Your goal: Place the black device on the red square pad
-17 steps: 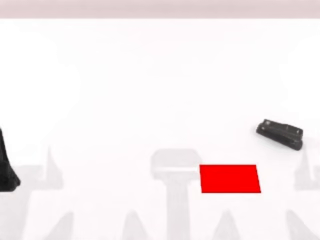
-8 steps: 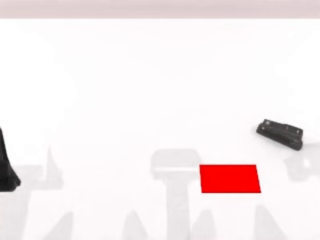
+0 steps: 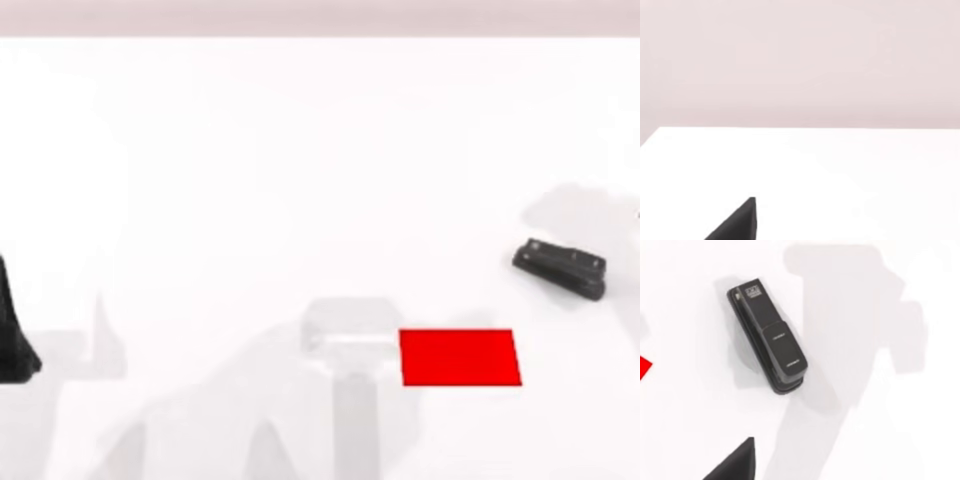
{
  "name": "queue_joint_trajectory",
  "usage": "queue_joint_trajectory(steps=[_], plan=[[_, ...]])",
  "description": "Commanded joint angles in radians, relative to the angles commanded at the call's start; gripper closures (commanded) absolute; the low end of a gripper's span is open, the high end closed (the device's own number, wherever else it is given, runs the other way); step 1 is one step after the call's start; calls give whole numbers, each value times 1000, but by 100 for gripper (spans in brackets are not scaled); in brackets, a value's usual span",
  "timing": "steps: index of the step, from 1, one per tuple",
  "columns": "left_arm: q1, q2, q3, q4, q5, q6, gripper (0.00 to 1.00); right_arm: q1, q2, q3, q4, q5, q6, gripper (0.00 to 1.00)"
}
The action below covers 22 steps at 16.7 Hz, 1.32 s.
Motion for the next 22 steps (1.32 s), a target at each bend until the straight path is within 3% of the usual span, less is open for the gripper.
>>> queue_joint_trajectory(steps=[5, 11, 18, 22], plan=[[0, 0, 0, 0, 0, 0, 0, 50, 460, 363, -283, 2, -176, 0], [0, 0, 0, 0, 0, 0, 0, 85, 755, 649, -467, -4, -301, 0], [0, 0, 0, 0, 0, 0, 0, 83, 782, 671, -477, -5, -311, 0], [0, 0, 0, 0, 0, 0, 0, 88, 812, 585, -364, -6, -311, 0]])
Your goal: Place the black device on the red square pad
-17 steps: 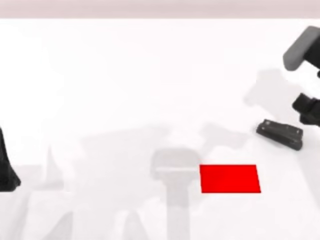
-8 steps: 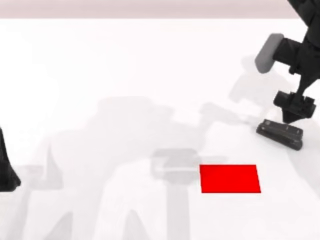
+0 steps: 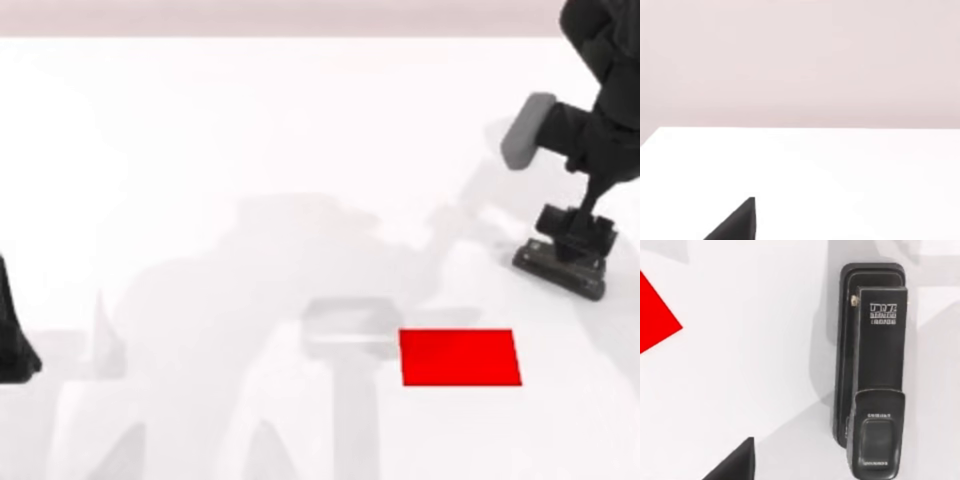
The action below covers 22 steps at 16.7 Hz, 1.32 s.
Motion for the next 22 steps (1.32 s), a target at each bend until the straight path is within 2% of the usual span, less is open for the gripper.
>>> queue_joint_trajectory(steps=[5, 10, 22], plan=[[0, 0, 0, 0, 0, 0, 0, 3, 60, -148, 216, 0, 4, 0], [0, 0, 0, 0, 0, 0, 0, 4, 70, -169, 241, 1, 4, 0], [0, 0, 0, 0, 0, 0, 0, 4, 70, -169, 241, 1, 4, 90]])
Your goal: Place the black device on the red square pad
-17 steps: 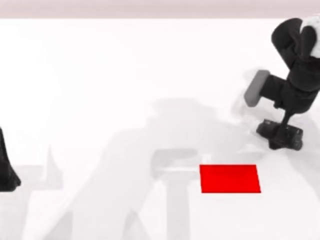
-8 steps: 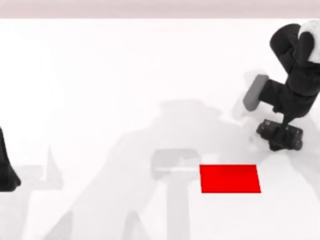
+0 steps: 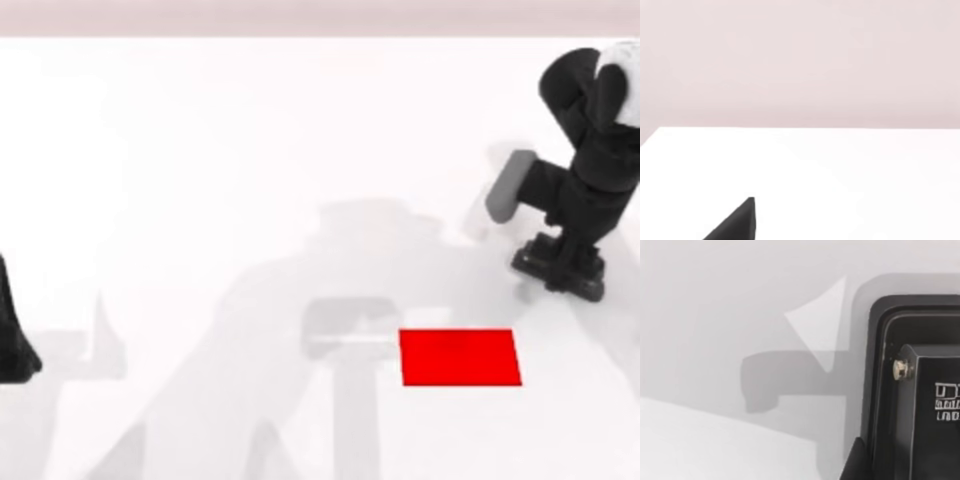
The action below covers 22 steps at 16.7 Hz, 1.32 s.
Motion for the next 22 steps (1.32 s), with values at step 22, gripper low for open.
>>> queue_joint_trajectory(steps=[22], plan=[[0, 0, 0, 0, 0, 0, 0, 3, -99, 260, -358, -1, -4, 100]])
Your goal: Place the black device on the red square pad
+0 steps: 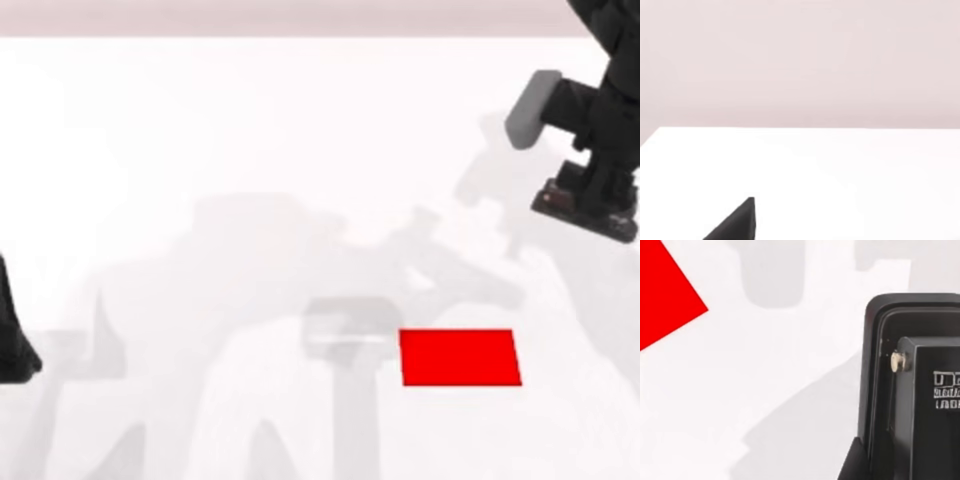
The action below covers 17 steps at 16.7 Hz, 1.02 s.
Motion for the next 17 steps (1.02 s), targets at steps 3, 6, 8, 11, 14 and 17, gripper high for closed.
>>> queue_joint_trajectory(steps=[3, 6, 8, 11, 14, 17], plan=[[0, 0, 0, 0, 0, 0, 0, 0, 0, 1, -1, 0, 0, 100], [0, 0, 0, 0, 0, 0, 0, 11, -6, -13, 7, -1, -6, 100], [0, 0, 0, 0, 0, 0, 0, 58, -37, -51, 27, -5, -29, 100], [0, 0, 0, 0, 0, 0, 0, 164, -106, -141, 70, -14, -78, 100], [0, 0, 0, 0, 0, 0, 0, 285, -179, -241, 114, -23, -136, 100], [0, 0, 0, 0, 0, 0, 0, 356, -223, -301, 142, -28, -170, 100]])
